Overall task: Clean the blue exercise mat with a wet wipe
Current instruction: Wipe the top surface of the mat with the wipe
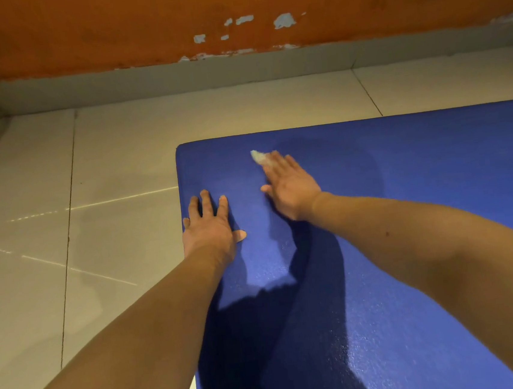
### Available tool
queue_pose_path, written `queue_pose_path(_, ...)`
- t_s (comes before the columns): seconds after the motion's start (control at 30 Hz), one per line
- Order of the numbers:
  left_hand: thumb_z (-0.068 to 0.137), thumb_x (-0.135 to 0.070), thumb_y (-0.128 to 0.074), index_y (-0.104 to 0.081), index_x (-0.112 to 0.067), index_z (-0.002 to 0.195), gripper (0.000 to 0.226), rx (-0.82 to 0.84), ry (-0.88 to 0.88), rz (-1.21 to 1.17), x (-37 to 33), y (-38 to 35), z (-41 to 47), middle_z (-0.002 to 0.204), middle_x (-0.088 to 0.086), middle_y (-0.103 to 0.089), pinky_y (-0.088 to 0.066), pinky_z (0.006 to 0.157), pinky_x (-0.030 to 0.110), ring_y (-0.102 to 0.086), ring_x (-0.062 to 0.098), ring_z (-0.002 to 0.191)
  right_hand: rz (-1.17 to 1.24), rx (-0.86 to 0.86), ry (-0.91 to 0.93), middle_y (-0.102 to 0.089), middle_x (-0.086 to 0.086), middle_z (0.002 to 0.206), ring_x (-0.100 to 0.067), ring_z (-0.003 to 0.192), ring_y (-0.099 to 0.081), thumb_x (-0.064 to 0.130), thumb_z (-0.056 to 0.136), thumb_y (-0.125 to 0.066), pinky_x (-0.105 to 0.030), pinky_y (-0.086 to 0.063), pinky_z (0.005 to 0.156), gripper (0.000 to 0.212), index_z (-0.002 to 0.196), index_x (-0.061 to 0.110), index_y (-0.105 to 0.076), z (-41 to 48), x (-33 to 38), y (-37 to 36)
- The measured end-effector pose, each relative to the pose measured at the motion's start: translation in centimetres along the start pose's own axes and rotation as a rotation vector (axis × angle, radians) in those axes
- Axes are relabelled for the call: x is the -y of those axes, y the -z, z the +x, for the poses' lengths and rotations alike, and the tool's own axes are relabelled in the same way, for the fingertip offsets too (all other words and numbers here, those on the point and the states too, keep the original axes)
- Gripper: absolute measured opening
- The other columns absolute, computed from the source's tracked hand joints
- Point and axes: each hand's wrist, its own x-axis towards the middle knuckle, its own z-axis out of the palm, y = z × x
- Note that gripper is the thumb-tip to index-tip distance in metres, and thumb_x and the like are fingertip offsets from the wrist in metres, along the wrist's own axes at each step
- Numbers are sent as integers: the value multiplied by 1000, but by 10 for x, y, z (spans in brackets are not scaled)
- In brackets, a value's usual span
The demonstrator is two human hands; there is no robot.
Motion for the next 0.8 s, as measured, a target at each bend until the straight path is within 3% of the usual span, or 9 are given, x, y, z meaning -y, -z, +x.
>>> queue_pose_path(0.07,98,-61,-43,7,-29,159,86,-10,-4,6,1,-1,0,165,2,21,-25,120,48,14,30,152,-94,66,-161,3,-9,170,-24,156,8,41,109,-23,-41,4,126,68,161,8,6,-3,-31,10)
queue_pose_path(0.13,98,-60,-44,7,-29,159,86,-17,-8,3,1,-1,0,165,2,21,-25,121,48,14,30,152,-40,80,-215,6,-12,169,-27,156,8,40,109,-23,-42,4,126,69,160,5,8,-8,-29,10)
queue_pose_path(0.3,96,-64,-45,4,-33,159,86,-35,-14,-63,6,-3,-2,166,-3,18,-26,119,46,15,24,153,246,-44,-32,2,-10,169,-25,156,5,31,107,-35,-44,-4,127,68,160,1,-3,-35,45,-17)
queue_pose_path(0.37,95,-68,-42,3,-34,159,85,-59,-35,-66,12,-7,-6,166,-6,17,-29,119,43,16,21,153,231,-33,59,-4,-10,169,-24,156,0,29,106,-40,-45,-9,127,67,159,0,-10,-46,58,-19)
queue_pose_path(0.47,96,-67,-38,-2,-32,160,81,-95,-78,-109,21,-13,-12,167,-5,13,-19,123,40,15,19,153,88,4,166,0,-5,170,-23,156,-1,32,106,-41,-42,-5,127,71,161,9,-2,-54,45,-14)
queue_pose_path(0.53,99,-64,-36,-6,-28,161,78,-114,-100,-110,24,-19,-17,167,-1,9,-8,125,39,12,24,153,16,9,56,-1,-2,170,-22,156,1,32,106,-38,-40,0,127,73,161,18,7,-51,19,-7)
queue_pose_path(0.63,99,-63,-35,-13,-27,160,75,-180,-77,-53,29,-28,-31,167,6,0,-8,125,38,-1,30,152,-125,148,-219,10,-8,169,-25,155,12,42,109,-19,-42,5,126,67,160,8,10,-46,-11,4)
queue_pose_path(0.7,98,-61,-39,-19,-26,159,73,-205,-60,-53,31,-31,-40,167,8,-6,-14,124,40,-8,31,150,-26,155,-251,11,-12,168,-28,155,12,42,109,-19,-43,4,126,69,160,4,7,-47,4,-2)
queue_pose_path(0.8,98,-57,-46,-23,-26,157,71,-203,-41,-96,33,-33,-50,166,7,-10,-22,119,43,-14,31,147,260,-18,-126,1,-10,169,-27,156,2,33,105,-41,-44,-5,127,75,160,3,1,-66,56,-18)
